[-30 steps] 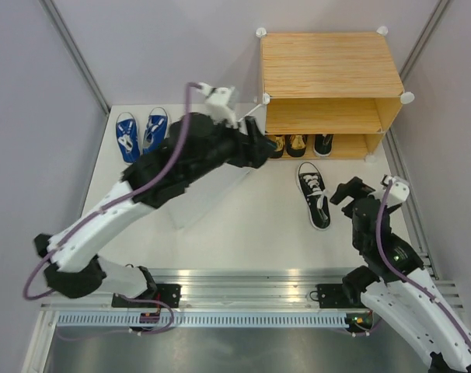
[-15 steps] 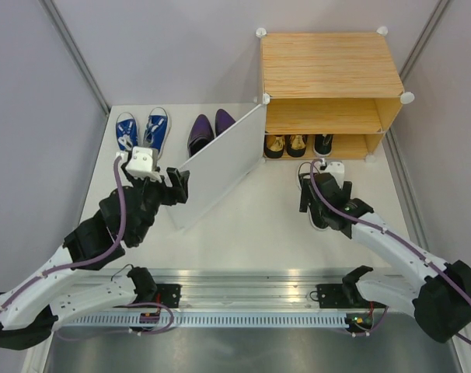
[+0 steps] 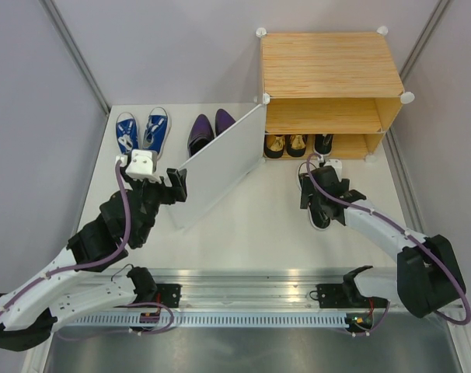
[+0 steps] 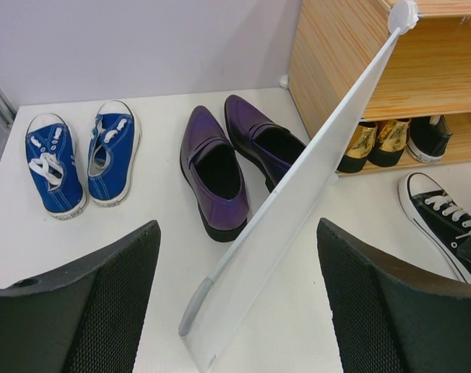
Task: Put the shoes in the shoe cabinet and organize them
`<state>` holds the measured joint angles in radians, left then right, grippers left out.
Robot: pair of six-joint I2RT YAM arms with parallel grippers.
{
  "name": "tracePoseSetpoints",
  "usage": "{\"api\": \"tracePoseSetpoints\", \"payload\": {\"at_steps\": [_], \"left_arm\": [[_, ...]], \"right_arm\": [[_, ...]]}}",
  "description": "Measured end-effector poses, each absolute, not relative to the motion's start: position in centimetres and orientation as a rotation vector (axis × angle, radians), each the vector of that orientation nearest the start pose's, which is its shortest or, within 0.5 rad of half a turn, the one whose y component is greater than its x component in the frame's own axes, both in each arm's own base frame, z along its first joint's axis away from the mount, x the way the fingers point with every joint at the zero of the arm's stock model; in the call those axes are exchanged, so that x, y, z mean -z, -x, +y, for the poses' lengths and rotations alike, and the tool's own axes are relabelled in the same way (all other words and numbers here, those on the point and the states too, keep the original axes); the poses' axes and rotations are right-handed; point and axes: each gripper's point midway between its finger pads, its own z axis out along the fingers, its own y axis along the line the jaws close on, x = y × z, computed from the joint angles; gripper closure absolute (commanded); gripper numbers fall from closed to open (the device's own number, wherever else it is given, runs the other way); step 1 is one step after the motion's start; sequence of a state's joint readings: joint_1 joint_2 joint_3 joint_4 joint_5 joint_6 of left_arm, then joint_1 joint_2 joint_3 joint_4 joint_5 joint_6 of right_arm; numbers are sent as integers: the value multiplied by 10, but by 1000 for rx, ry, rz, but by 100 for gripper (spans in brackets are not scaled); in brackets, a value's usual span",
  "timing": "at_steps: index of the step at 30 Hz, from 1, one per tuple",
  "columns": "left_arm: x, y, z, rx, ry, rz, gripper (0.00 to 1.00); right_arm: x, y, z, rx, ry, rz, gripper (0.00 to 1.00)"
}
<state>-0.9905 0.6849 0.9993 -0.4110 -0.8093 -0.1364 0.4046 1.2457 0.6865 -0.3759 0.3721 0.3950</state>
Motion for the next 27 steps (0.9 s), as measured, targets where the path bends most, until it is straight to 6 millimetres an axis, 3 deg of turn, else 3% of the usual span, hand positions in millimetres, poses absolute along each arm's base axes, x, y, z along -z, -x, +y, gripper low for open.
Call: {"api": "tracePoseSetpoints", "payload": {"at_steps": [9, 18, 24, 27], "left_arm": [[-353, -226, -121, 192, -95, 1638, 15], [-352, -226, -122, 192, -100, 1640, 14], [-350, -227, -124, 186, -106, 1646, 14], [-350, -227, -124, 187, -106, 1646, 14]], "right_arm": [[-23, -291, 69, 46, -145, 2548, 2], [-13, -301, 77, 8, -135, 2595, 4], [-14, -310, 79, -3, -142, 2579, 23], [-14, -310, 77, 1, -148, 2576, 45]]}}
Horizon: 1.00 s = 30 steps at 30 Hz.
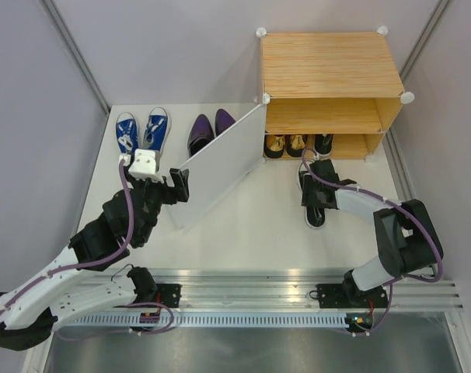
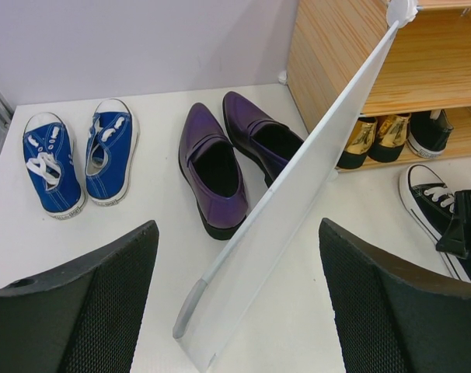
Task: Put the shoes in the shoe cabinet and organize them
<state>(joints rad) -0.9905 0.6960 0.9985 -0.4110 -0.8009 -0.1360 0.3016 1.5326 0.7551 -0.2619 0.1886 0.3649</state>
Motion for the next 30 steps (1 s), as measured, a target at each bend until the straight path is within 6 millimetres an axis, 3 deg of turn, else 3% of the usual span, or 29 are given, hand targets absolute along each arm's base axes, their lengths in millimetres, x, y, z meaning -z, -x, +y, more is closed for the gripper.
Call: {"api": "tracePoseSetpoints", "payload": {"at_steps": [1, 4, 9, 13, 19, 22, 26, 30], "left_arm": [[-350, -227, -124, 186, -107, 1647, 14], [-350, -227, -124, 186, -107, 1647, 13], [-350, -227, -124, 186, -107, 1646, 13], [-350, -227, -123, 186, -107, 1646, 13], [-353, -225, -120, 195, -97, 1636, 12], [-354, -224, -119, 197, -95, 1634, 13], [-354, -224, -119, 196, -96, 1634, 13], [-354, -224, -119, 196, -96, 1634, 12]], "right_arm": [[-14, -311, 77, -1, -151, 2576, 55], [-15, -311, 77, -4, -150, 2576, 67], [-19, -311, 78, -10, -151, 2565, 81], [-39, -309, 74, -2, -167, 2513, 95], [-89, -312, 39, 58, -342, 2307, 97], [-104, -311, 16, 83, -460, 2227, 97], [-109, -310, -4, 99, -566, 2184, 96], [-99, -311, -16, 99, -617, 2206, 96]]}}
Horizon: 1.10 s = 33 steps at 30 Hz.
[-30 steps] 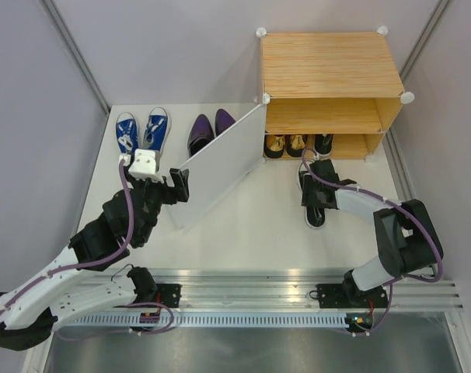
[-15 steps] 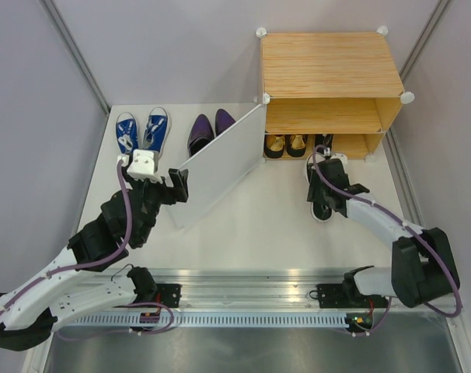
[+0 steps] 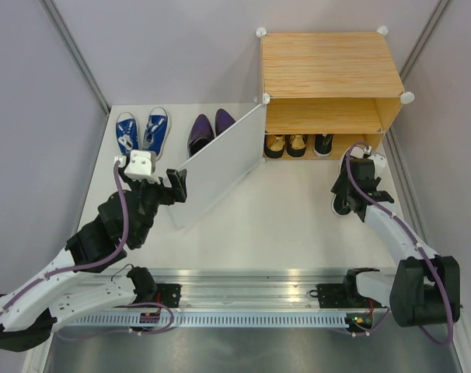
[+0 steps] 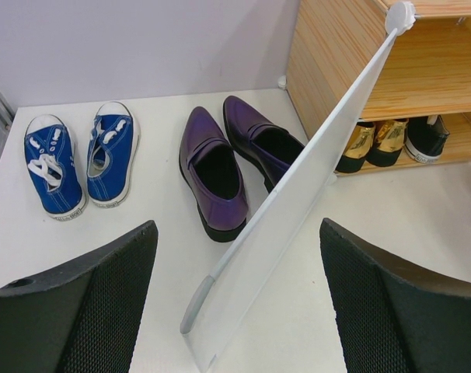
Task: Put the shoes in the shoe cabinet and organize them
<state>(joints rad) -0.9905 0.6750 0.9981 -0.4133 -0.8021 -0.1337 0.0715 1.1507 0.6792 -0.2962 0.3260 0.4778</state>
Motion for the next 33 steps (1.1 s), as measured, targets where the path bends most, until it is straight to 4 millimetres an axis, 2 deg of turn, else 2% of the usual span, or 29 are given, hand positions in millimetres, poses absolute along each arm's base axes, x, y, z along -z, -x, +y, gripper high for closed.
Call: {"api": "tracePoseSetpoints", "payload": {"at_steps": [5, 8, 16, 20, 26, 33], "left_arm": [[-352, -225, -118, 182, -102, 1637, 12], [-351, -225, -118, 175, -105, 1638, 12], [-347, -226, -118, 159, -121, 1641, 11], [-345, -226, -118, 151, -128, 1644, 11], [-346, -227, -118, 147, -131, 1639, 11], [-348, -227, -119, 149, -130, 1633, 10]], "right_arm": [[-71, -317, -24, 106, -646, 2280, 96], [-64, -324, -24, 114, -634, 2309, 96], [-84, -378, -25, 97, -593, 2265, 96], [-93, -400, -33, 109, -576, 2239, 96], [-97, -420, -52, 165, -545, 2227, 95], [-99, -436, -57, 189, -469, 2207, 91]]}}
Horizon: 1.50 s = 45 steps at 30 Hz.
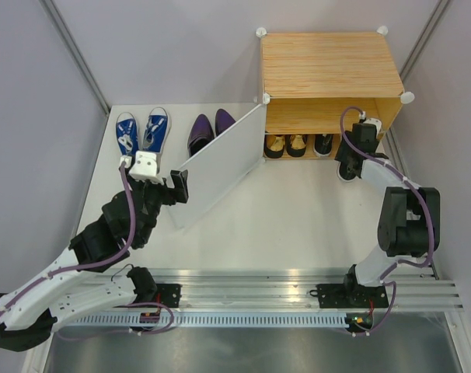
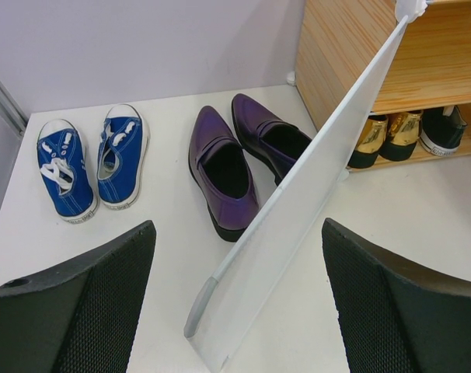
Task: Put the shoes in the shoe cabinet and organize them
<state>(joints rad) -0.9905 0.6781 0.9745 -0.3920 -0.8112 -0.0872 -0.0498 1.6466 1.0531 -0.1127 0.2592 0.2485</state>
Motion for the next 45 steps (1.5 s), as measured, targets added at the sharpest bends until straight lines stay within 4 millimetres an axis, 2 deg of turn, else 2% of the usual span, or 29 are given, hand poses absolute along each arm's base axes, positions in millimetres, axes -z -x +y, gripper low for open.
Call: {"api": "tracePoseSetpoints", "payload": {"at_steps": [5, 11, 20, 22, 24, 29, 30, 41, 45], "left_arm": [[-348, -228, -120, 149, -131, 1634, 10], [-346, -229, -122, 143, -139, 1640, 10], [-342, -232, -126, 130, -153, 1652, 10], [-341, -232, -127, 128, -155, 1653, 10], [-341, -232, -127, 128, -156, 1654, 10], [-339, -232, -128, 129, -163, 1657, 10], [-339, -232, -128, 128, -165, 1658, 10], [-338, -232, -131, 135, -178, 1659, 10], [-338, -231, -131, 142, -182, 1658, 10]], "right_arm": [[-91, -450, -61, 219, -436, 2197, 91], [-74, -456, -74, 252, -455, 2199, 89], [-73, -471, -87, 234, -478, 2160, 74], [-71, -472, -87, 229, -475, 2163, 62], [-71, -473, -87, 224, -467, 2165, 38], [-69, -474, -90, 205, -470, 2171, 23], [-69, -473, -91, 202, -472, 2171, 2], [-74, -470, -94, 180, -500, 2151, 2], [-89, -465, -91, 153, -521, 2096, 2]]}}
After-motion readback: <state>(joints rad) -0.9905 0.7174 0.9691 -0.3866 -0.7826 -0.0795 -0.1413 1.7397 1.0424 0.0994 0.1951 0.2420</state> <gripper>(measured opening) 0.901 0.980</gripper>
